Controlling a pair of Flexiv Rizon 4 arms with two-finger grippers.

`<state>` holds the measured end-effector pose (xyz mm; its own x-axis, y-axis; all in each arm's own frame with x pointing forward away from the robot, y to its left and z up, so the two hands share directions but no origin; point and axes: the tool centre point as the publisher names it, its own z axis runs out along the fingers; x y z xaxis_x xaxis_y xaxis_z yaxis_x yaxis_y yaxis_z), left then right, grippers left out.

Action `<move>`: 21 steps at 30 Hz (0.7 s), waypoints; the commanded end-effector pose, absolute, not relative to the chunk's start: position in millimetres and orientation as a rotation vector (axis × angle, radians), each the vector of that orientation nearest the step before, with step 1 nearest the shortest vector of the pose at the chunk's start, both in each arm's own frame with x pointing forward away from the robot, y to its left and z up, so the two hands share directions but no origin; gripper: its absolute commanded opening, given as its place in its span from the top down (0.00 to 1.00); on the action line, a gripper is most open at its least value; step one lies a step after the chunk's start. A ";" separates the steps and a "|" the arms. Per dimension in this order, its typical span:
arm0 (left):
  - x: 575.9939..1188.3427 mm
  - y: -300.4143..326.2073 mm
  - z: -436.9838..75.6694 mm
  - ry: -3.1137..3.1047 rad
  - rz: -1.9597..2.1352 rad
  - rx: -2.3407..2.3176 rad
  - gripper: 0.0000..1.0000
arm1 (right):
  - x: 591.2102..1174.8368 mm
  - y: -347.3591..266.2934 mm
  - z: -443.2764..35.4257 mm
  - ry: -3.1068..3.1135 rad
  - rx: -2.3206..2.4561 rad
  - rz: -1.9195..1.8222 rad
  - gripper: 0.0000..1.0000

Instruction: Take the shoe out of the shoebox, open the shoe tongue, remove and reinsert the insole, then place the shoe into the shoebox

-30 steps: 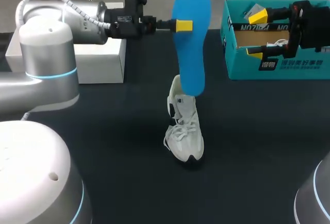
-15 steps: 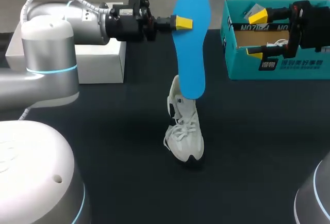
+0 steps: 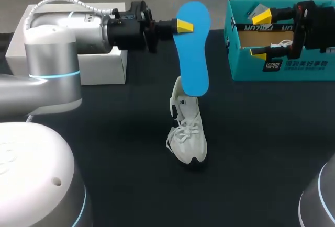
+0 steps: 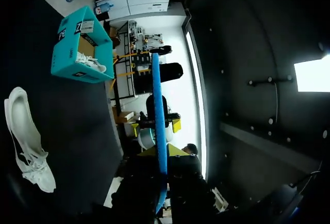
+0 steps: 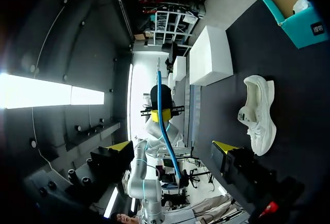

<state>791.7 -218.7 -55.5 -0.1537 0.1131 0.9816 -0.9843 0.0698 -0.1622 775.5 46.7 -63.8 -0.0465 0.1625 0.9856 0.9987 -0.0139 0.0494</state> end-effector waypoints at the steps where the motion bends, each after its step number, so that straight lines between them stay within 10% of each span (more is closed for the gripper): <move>1: 791.6 -223.8 -61.1 -1.286 1.324 0.994 1.00 | 776.1 55.2 -55.6 -1.424 -1.437 -1.120 0.00; 21: 801.9 -230.2 -81.2 -1.249 1.233 1.061 1.00 | 766.5 98.1 -13.8 -1.643 -1.718 -0.810 0.00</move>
<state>799.5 -229.0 -79.6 -0.0707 0.0713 0.9949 -0.9942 0.0755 -0.0761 761.5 89.3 -23.2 0.0391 0.4920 0.8697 0.9988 -0.0441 -0.0199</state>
